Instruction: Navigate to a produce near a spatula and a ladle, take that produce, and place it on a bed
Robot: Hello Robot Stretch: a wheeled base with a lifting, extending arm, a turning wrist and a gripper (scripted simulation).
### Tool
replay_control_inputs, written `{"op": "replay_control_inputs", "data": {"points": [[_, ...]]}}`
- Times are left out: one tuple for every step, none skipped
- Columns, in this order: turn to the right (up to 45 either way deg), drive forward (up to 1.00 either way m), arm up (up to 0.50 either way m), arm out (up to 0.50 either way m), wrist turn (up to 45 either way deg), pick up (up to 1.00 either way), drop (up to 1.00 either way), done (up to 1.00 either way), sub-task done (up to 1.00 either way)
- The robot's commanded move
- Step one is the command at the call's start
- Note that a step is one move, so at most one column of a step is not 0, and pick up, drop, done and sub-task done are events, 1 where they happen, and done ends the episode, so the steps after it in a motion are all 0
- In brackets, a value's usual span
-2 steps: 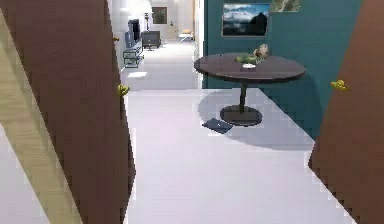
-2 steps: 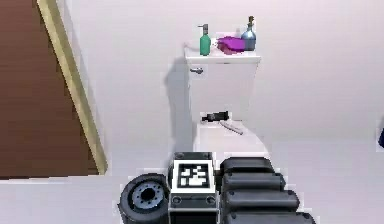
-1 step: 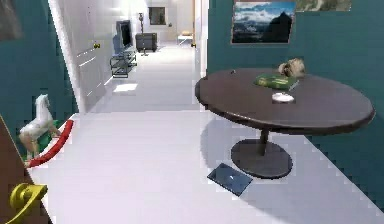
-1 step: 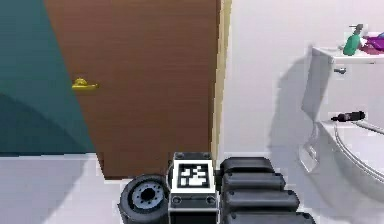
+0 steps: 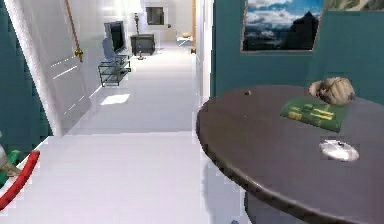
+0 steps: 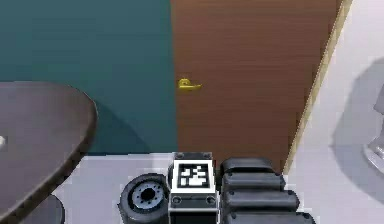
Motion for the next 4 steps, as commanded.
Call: {"op": "replay_control_inputs", "data": {"points": [[-21.0, 0.00, 0.00, 0.00, 0.0, 0.00, 0.00, 0.00, 0.00], [0.0, 0.70, 0.00, 0.00, 0.0, 0.00, 0.00, 0.00, 0.00], [12.0, 0.00, 0.00, 0.00, 0.0, 0.00, 0.00, 0.00, 0.00], [0.0, 1.00, 0.00, 0.00, 0.0, 0.00, 0.00, 0.00, 0.00]]}}
